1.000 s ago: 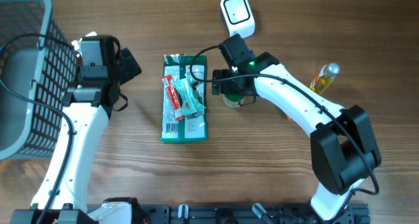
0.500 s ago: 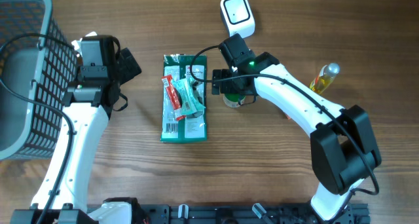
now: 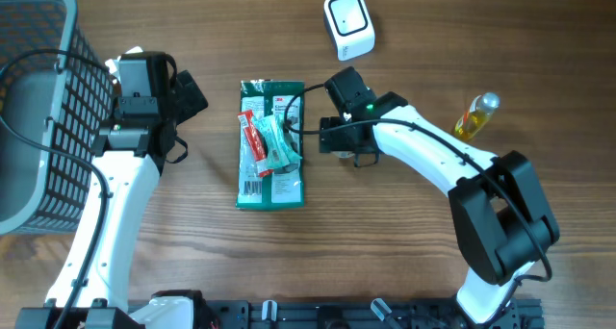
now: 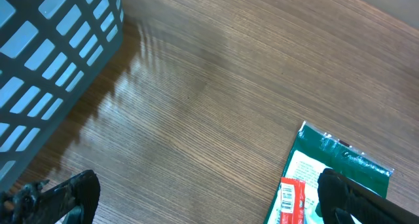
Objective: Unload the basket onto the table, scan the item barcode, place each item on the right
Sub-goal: 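Lift the green-lidded jar up to the scanner window, then lift the green-lidded jar up to the scanner window with the right gripper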
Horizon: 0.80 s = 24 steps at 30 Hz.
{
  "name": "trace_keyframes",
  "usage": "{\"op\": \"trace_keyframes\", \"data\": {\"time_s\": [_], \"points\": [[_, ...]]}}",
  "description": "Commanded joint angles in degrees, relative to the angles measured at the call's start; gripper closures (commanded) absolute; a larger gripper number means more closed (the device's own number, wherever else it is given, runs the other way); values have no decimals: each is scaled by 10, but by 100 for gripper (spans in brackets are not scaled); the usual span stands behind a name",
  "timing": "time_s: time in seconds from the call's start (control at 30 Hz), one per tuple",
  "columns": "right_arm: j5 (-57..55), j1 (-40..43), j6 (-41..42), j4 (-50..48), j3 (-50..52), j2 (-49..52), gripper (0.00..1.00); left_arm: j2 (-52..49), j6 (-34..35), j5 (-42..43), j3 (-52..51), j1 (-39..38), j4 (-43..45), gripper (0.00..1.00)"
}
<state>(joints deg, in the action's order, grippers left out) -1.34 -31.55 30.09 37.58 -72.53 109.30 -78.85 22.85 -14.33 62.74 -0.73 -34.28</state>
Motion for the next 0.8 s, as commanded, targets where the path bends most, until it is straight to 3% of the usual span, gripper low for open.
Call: {"op": "trace_keyframes", "data": {"time_s": [0.0,0.1,0.23,0.37,0.5,0.63,0.77], "points": [[-1,3,-1,-2,-2,9,21,-1,-1,-7,2,2,2,0],[-1,3,-1,22,-21,5,24,-1,-1,-7,2,2,2,0],[15,3,-1,32,-27,-34,43,-1,-1,-7,2,2,2,0],[15,3,0,51,-27,-93,44,-1,-1,-7,2,2,2,0],[63,9,-1,66,-27,-181,71,-1,-1,-7,2,2,2,0],[179,59,1,82,-52,-249,76,-1,-1,-7,2,2,2,0],[266,123,0,141,-185,-235,77,-1,-1,-7,2,2,2,0]]}}
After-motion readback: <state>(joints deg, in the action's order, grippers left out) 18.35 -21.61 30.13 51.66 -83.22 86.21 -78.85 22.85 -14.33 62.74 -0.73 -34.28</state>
